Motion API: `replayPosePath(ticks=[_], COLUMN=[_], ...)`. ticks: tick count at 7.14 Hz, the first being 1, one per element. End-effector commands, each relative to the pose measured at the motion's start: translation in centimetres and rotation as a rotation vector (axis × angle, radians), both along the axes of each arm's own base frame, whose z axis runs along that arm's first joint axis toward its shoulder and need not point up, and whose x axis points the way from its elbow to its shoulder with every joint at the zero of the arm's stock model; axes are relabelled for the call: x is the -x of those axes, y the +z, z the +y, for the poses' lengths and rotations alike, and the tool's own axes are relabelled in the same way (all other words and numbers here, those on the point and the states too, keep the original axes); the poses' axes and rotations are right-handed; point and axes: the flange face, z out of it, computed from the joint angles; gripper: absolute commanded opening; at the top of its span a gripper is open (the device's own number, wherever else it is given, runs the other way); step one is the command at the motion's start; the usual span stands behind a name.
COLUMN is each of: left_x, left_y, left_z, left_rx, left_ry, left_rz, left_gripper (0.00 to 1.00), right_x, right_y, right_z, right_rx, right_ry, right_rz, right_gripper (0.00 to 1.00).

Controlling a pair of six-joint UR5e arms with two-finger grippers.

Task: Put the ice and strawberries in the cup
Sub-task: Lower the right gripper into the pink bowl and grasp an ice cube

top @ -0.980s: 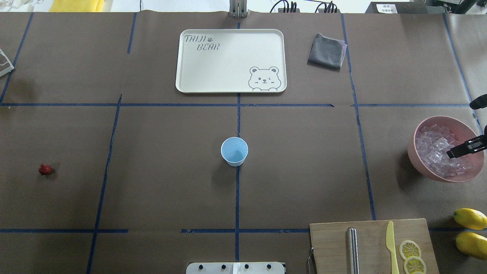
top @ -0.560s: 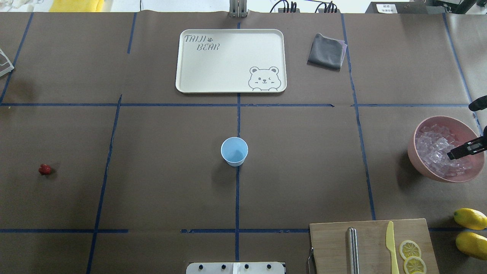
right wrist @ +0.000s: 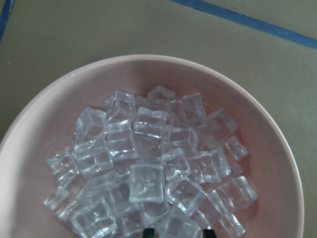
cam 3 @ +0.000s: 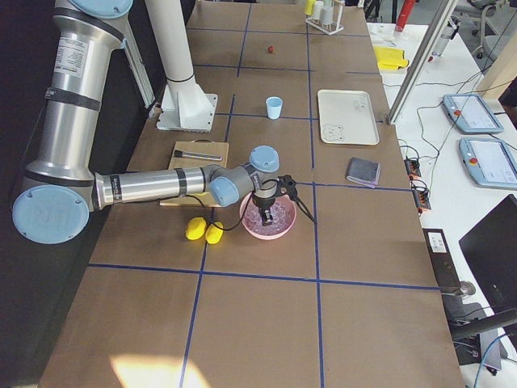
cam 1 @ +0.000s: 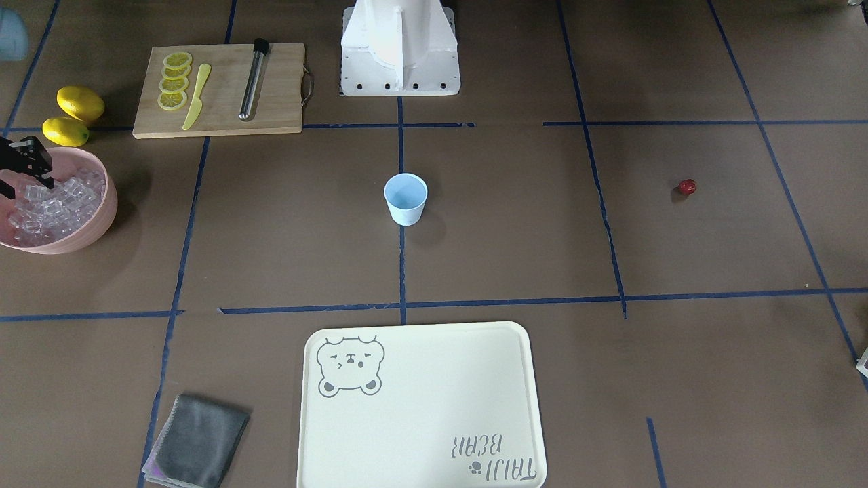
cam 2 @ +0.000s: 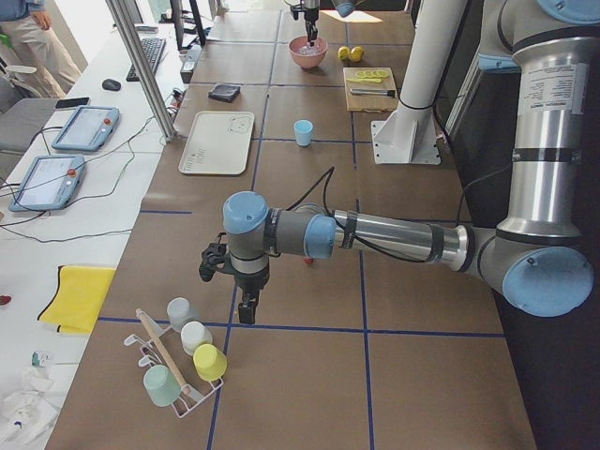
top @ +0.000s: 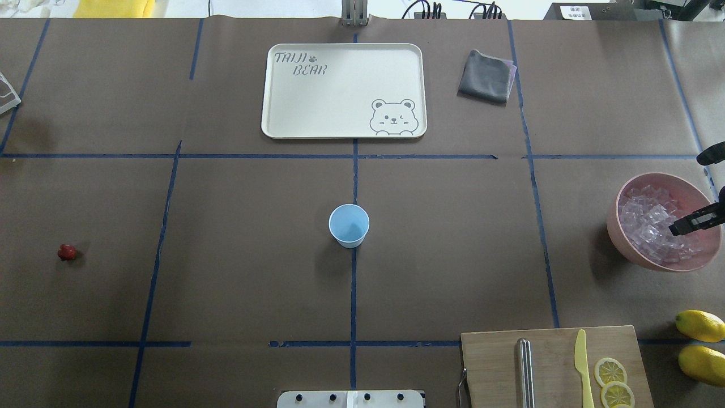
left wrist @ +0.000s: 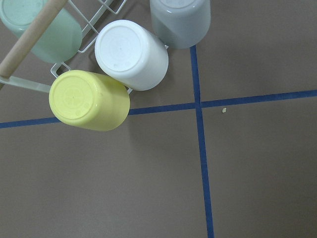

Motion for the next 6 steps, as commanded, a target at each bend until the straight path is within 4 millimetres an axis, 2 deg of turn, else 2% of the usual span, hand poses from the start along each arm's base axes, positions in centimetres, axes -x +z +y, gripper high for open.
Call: replayPosePath(ticks=[1,2,3,4,5,6], left_x=[0.0,0.0,0.0,0.0,0.0,0.0], left_y=[0.0,0.0,0.0,0.0,0.0,0.0], left_z=[0.0,0.0,0.0,0.0,0.0,0.0], left_rx=[0.000,0.000,0.000,0.000,0.000,0.000], left_ry=[0.000,0.000,0.000,0.000,0.000,0.000], left_rz=[0.000,0.000,0.000,0.002,0.000,0.002], left_gripper=[1.00,1.00,1.00,1.00,1.00,1.00], right_x=[-0.1,-0.3,-0.8,-2.2,-4.2,-5.0], right_y=[-0.3,-0.2,-1.0,-2.0,-4.0,-5.9], right_z=[0.0,0.1,0.5,1.7,1.6,1.1], right_rx=[-0.007,-0.007,-0.021,-0.030,-0.058,-0.087], right_ry=[0.001,0.002,0.004,0.017,0.062,0.084], right_rz=[-0.003,-0.002,-0.008,-0.012,-0.029,-0.052], right_gripper=[0.08,0.08,0.08,0.08,0.08,0.07])
